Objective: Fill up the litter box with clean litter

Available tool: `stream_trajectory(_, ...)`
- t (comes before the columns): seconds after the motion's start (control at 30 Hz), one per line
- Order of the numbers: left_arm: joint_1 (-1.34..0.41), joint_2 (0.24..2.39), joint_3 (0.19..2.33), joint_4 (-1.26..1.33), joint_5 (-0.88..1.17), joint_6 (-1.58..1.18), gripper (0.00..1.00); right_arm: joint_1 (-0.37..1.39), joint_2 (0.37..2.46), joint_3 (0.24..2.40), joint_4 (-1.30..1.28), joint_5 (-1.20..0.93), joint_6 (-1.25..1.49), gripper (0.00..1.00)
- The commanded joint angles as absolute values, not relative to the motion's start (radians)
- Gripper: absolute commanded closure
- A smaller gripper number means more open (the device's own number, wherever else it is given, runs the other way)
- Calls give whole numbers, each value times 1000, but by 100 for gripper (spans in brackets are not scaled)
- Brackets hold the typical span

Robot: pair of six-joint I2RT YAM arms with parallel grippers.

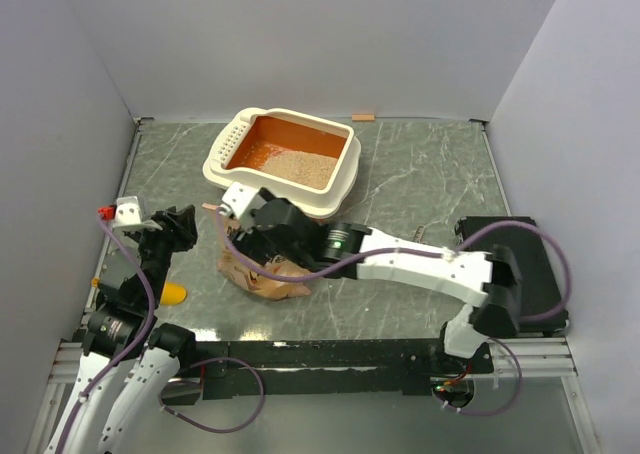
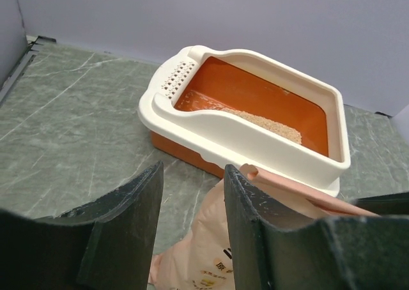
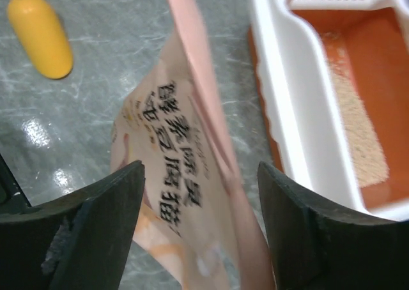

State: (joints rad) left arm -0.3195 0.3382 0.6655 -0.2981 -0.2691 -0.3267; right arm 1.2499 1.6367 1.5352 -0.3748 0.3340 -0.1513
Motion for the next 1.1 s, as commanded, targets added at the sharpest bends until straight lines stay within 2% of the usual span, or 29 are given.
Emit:
stream_trajectory(0.0, -319, 377, 696, -301, -348, -342, 52, 1252, 1439, 1470, -324, 466, -163, 19)
stream_trajectory(0.1, -319, 400, 706, -313, -365, -342, 53, 1226, 1338, 1402, -357, 495, -141, 15)
stream_trajectory(0.17, -319, 408, 710, -316, -368, -345, 53, 1203, 1263, 1342, -377, 433, -121, 15)
stream_trajectory(0.37, -316, 405, 706, -314, -380, -351, 52, 1065, 1128, 1161, -437, 85, -81, 27)
stream_trajectory(0.47, -316, 400, 703, -311, -376, -353, 51, 1025, 1078, 1063, -391, 5, -83, 49)
stream_trajectory(0.5, -316, 399, 703, -311, -371, -354, 51, 997, 1072, 1027, -358, -24, -77, 65)
stream_trajectory(0.57, -314, 403, 704, -311, -370, -354, 52, 976, 1077, 1000, -325, -72, -74, 71)
stream_trajectory(0.63, -316, 406, 706, -314, -368, -353, 51, 962, 1092, 980, -278, -98, -69, 66)
stream_trajectory(0.7, -314, 406, 706, -318, -367, -354, 51, 957, 1112, 963, -233, -123, -68, 53)
stream_trajectory(0.8, -314, 406, 704, -316, -362, -354, 51, 950, 1146, 966, -175, -144, -58, 46)
stream_trajectory(1.07, -314, 410, 706, -314, -361, -348, 51, 931, 1261, 1011, -71, -172, -9, 47)
